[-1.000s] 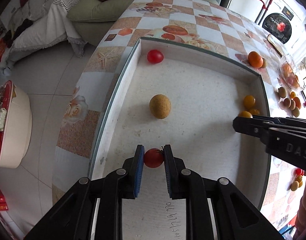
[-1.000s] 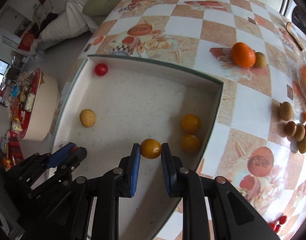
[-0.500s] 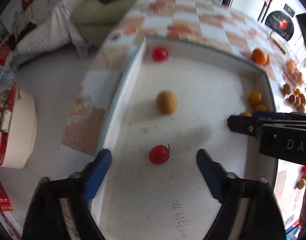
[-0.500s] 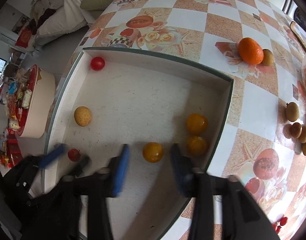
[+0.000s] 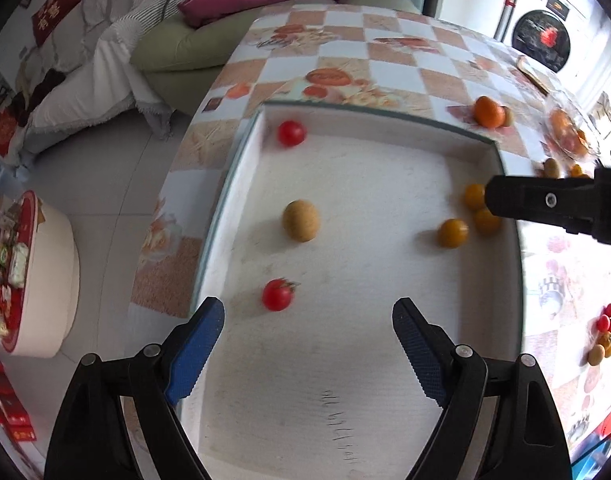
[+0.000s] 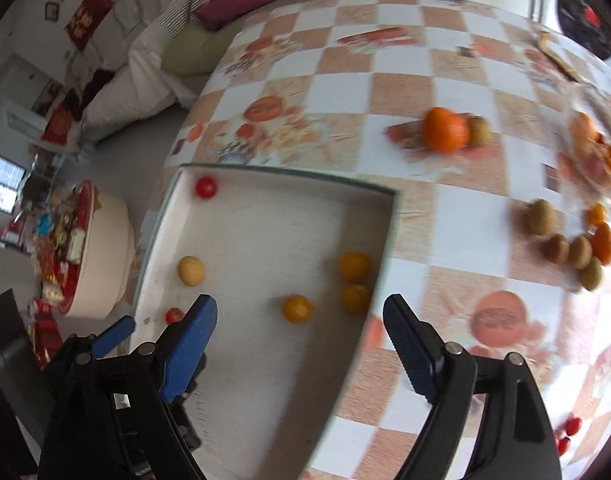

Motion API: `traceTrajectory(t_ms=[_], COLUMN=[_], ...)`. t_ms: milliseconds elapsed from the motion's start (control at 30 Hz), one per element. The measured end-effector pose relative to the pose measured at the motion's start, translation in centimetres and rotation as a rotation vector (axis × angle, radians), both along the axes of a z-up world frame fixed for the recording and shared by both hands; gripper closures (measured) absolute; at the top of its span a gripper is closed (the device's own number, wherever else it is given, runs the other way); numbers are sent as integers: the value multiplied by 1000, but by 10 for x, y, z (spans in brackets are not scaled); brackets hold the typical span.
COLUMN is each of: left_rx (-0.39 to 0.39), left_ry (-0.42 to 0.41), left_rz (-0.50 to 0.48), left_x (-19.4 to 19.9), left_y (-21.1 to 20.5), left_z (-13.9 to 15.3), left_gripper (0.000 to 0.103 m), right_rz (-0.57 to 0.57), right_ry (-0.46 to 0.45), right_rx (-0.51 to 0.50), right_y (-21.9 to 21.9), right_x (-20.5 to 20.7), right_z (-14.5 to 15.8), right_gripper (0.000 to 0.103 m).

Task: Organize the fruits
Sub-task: 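Move both tools back to the cluster of cherry tomatoes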

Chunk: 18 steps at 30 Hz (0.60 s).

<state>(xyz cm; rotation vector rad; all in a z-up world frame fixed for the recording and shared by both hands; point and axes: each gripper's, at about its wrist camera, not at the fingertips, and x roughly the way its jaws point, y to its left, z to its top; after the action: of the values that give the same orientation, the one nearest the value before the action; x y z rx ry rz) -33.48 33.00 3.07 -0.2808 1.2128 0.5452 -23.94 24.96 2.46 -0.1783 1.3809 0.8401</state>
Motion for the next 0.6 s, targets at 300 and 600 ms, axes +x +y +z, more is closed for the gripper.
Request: traceTrajectory(t_ms=[300,600], left_rx=[11,-22], left_ry=[-41,-42], left_rz=[-151,-358], left_x=[36,63], left_y=[-58,-143], left_z=[23,27], left_gripper=[16,16], right_rz=[-172,-308], right_ry=[-20,-65], right_rx=[-56,-177], right_y=[-90,-212], right_x=[31,31], right_z=[8,13], right_gripper=[16,16])
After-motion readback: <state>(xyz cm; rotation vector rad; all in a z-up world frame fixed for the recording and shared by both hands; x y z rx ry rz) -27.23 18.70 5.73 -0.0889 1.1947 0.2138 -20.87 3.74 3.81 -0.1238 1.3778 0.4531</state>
